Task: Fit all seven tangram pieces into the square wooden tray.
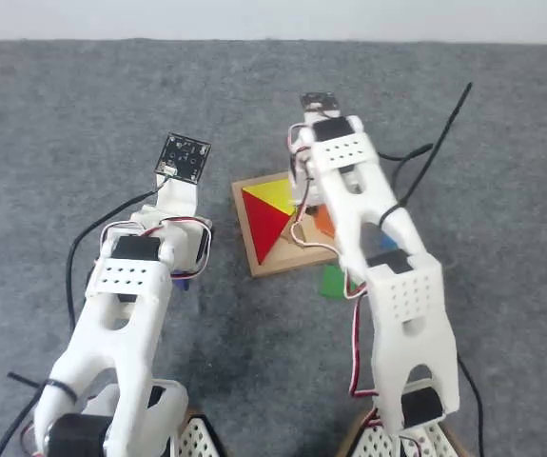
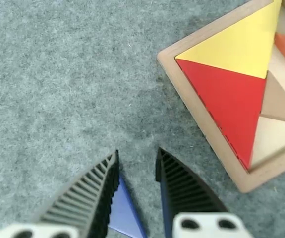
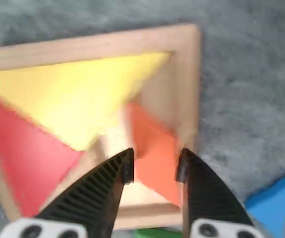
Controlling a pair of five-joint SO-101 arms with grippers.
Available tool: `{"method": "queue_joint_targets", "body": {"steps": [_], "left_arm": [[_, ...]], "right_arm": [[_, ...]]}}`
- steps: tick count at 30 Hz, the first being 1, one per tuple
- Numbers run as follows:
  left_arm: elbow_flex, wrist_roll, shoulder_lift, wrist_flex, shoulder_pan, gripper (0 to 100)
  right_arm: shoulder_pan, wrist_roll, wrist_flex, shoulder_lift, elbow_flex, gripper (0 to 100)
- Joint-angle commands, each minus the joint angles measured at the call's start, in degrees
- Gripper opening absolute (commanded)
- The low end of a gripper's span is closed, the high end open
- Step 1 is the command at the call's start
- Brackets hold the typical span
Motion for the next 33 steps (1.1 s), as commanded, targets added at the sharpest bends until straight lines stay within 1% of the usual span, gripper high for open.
{"method": "queue_joint_targets", "body": {"steps": [1, 5, 12, 15, 20, 25, 30, 33], "left_arm": [[-1.45, 0.18, -0.09, -0.53, 0.09, 13], [-1.45, 0.18, -0.09, -0.53, -0.18, 13], [-1.45, 0.18, -0.09, -0.53, -0.18, 13], [-1.45, 0.18, -0.09, -0.53, -0.18, 13], [-1.54, 0.18, -0.09, -0.53, -0.26, 13], [-1.63, 0.18, -0.09, -0.53, -0.26, 13], [-1.63, 0.18, -0.09, -0.53, -0.26, 13], [-1.63, 0.18, -0.09, -0.53, -0.26, 13]], "right_arm": [[2.77, 1.14, -0.92, 0.48, 3.08, 17.7], [2.15, 2.46, -1.71, 0.4, 3.6, 17.7], [-4.7, 7.21, -0.48, 0.4, 3.69, 17.7], [-6.99, 7.38, 0.04, 0.4, 3.69, 17.9], [-7.87, 7.38, 0.84, 0.4, 3.78, 17.7], [-11.47, 8.7, 1.89, 0.4, 3.6, 17.7], [-11.3, 8.79, 1.89, 0.48, 3.6, 17.7], [-9.54, 8.88, 1.01, 0.57, 3.69, 17.7]]}}
